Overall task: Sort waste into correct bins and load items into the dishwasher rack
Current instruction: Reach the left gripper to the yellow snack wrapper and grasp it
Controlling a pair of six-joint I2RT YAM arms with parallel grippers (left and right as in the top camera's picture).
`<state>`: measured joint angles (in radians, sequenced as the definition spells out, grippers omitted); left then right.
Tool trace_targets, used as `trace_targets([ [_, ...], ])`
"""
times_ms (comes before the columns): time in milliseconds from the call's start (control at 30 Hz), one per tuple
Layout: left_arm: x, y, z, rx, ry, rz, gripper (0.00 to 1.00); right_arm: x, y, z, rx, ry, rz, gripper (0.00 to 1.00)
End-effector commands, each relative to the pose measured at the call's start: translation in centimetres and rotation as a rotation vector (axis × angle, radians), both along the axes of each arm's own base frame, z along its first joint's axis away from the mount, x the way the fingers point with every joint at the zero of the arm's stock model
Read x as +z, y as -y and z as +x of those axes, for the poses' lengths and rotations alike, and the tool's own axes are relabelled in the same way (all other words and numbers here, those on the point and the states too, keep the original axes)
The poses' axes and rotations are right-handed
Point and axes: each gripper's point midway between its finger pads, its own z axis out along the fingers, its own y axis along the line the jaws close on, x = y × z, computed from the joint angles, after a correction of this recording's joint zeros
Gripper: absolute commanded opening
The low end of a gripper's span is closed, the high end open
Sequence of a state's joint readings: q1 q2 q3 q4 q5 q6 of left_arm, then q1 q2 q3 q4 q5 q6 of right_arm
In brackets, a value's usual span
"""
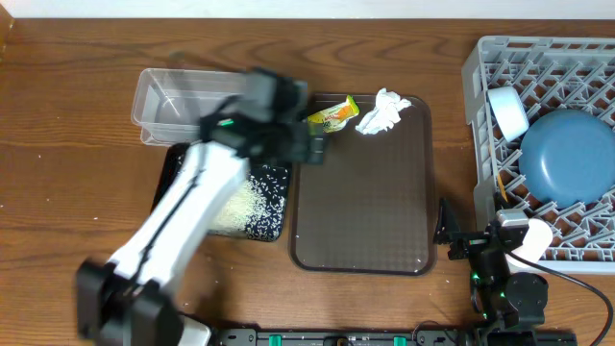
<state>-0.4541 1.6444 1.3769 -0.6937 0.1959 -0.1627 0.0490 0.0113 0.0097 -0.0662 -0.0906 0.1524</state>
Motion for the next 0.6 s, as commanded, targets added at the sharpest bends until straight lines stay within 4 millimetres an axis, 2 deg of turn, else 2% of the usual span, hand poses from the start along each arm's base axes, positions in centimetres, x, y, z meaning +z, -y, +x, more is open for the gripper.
trace_targets([
  [0,-0.8,0.5,3.4,-0.056,0.118,0.226,0.98,-0.1,0.3,0.0,-0.012,0.001,0.011,0.99],
  [133,-4.7,3.0,5.8,-0.105,0.067,0.268,0.96,-0.1,0.3,0.0,-0.013,0.001,0.011,0.99],
  [333,-9.3,4.7,8.4,-0.143,0.059,0.291,0.93,-0.1,0.3,0.0,-0.013,0.001,0.011,0.99],
  [433,-10.5,5.4,9.2,-0.168,0.082,0.290,0.86,-0.1,0.3,0.0,-0.012,0.001,0.011,0.99],
  [567,-10.9,6.6,9.5,-0.213,0.118,0.293,0.84,-0.1,0.3,0.0,-0.012,0.001,0.011,0.99],
])
